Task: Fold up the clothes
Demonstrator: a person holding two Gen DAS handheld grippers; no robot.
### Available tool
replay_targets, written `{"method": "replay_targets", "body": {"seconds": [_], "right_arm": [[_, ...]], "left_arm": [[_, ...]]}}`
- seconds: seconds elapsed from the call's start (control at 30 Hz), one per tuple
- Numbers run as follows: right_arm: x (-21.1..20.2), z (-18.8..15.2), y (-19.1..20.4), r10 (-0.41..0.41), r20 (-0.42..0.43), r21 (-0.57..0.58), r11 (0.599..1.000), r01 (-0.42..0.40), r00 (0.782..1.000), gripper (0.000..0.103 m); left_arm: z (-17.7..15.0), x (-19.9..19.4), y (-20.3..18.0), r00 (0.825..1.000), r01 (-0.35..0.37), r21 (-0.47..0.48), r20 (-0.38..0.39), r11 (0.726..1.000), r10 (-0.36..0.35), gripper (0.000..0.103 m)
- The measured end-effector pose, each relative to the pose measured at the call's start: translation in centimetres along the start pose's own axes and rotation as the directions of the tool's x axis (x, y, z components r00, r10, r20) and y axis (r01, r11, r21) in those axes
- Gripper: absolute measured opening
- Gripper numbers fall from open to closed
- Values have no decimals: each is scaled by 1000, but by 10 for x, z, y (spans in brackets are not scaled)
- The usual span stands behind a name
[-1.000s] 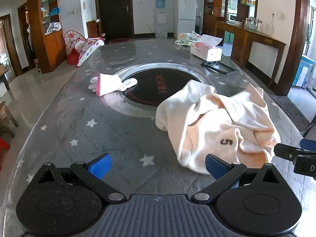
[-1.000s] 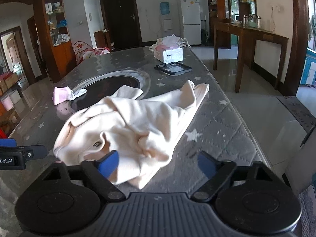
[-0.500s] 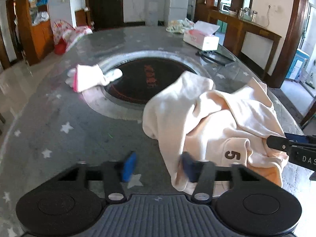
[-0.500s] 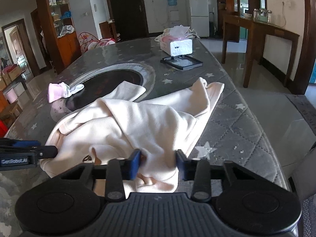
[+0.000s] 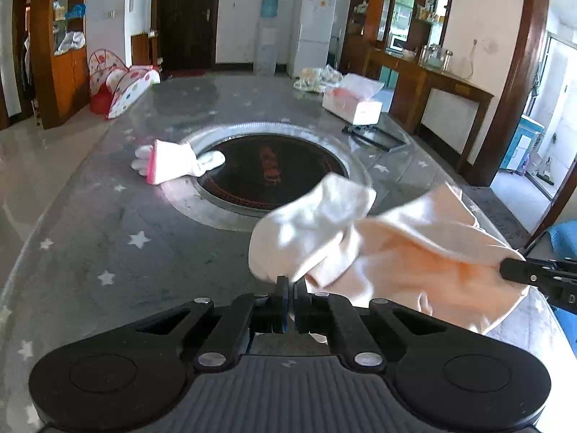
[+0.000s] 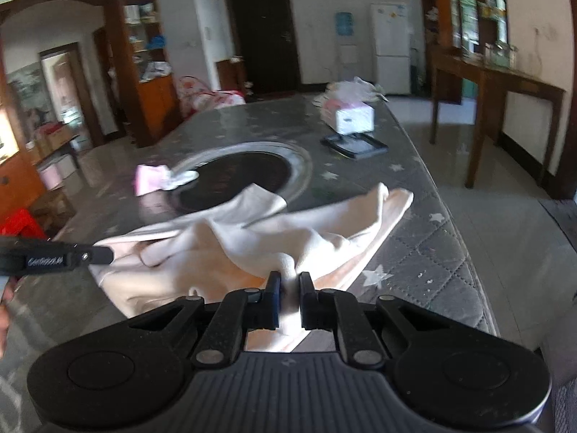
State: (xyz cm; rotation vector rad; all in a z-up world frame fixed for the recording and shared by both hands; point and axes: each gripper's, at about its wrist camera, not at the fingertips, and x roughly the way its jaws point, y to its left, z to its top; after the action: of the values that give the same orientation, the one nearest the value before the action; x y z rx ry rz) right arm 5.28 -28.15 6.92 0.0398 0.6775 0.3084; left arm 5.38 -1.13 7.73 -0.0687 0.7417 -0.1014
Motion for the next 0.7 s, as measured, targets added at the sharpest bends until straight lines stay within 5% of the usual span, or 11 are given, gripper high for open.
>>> {"method": "replay_targets", "body": {"seconds": [0.23, 0.63, 0.7], "right_arm": [[-53, -17, 17, 96, -15, -100, 990, -97, 995, 9], [-101, -90, 47, 146, -258, -256, 943, -213, 955, 10], [-107, -95, 49, 156, -279, -260, 938, -231, 948, 19]], "left_arm": [[-28, -49, 9, 1000, 19, 16, 5, 1000, -19, 3], [-104, -91, 16, 992, 83, 32, -93, 996, -80, 3], [-112, -93, 17, 991, 85, 35, -105, 996, -81, 3]]}}
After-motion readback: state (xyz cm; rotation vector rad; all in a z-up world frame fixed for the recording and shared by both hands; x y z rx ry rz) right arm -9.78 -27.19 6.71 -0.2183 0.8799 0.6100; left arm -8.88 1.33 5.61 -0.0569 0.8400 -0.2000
